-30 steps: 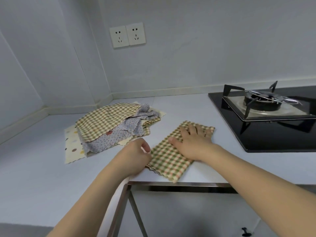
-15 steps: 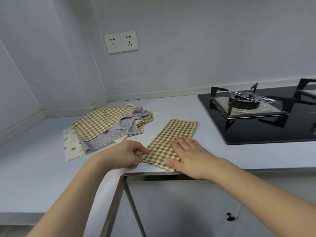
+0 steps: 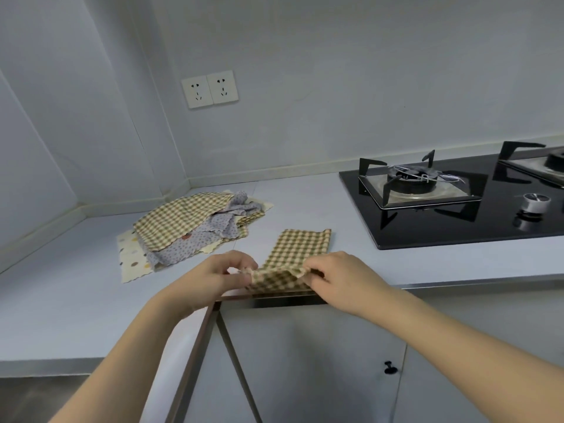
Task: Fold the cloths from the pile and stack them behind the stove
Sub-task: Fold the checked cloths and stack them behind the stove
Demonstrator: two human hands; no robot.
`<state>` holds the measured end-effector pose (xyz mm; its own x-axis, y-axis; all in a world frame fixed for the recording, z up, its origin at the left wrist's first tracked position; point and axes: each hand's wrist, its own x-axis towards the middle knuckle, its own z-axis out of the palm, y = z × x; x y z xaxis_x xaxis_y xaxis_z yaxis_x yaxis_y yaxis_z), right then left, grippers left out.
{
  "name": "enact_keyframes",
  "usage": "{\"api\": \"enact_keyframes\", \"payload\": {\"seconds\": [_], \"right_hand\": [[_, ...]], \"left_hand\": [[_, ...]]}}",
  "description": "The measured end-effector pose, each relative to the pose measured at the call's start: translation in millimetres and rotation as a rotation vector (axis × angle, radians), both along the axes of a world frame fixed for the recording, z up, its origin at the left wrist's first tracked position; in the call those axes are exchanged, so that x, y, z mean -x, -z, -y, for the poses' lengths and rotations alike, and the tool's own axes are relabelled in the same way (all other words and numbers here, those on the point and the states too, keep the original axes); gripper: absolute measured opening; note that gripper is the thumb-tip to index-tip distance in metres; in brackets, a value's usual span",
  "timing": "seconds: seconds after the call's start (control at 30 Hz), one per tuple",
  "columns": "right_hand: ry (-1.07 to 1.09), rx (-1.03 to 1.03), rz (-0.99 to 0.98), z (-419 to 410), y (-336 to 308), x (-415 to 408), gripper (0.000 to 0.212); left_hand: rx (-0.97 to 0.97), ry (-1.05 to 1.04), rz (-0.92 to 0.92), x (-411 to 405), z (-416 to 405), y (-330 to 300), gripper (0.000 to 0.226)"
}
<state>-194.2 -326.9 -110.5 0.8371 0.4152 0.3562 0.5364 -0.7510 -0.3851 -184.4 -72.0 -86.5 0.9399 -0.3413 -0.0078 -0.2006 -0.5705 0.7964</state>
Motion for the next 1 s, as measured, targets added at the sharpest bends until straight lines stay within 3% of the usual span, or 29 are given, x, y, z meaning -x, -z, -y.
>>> {"api": "enact_keyframes", "payload": {"seconds": [0.07, 0.27, 0.43, 0.57, 0.7, 0.87, 1.0], "right_hand": [[0.04, -0.146, -0.148, 5, -7, -5, 0.027], [0.219, -0.415, -0.335, 10, -17, -45, 0.03], [0.383, -0.234, -0.38, 17, -15, -83, 0.03], [0.472, -0.07, -0.364, 18, -3, -101, 0.024], [0.484, -0.047, -0.372, 17, -3, -108, 0.011], [0.527, -0.011, -0.37, 14, -1, -110, 0.029], [0.513, -0.007, -0.391, 12, 1, -111, 0.025]], "left_hand": [[0.104, -0.034, -0.054, -2, 5, -2, 0.028], [0.148, -0.304, 0.053, -50, 47, -6, 0.013], [-0.018, -0.398, 0.201, -98, 87, 5, 0.014], [-0.284, -0.376, 0.28, -124, 98, 26, 0.012], [-0.509, -0.368, 0.431, -134, 101, 39, 0.015], [-0.584, -0.363, 0.384, -135, 106, 38, 0.032], [-0.572, -0.346, 0.245, -129, 112, 35, 0.036]]}}
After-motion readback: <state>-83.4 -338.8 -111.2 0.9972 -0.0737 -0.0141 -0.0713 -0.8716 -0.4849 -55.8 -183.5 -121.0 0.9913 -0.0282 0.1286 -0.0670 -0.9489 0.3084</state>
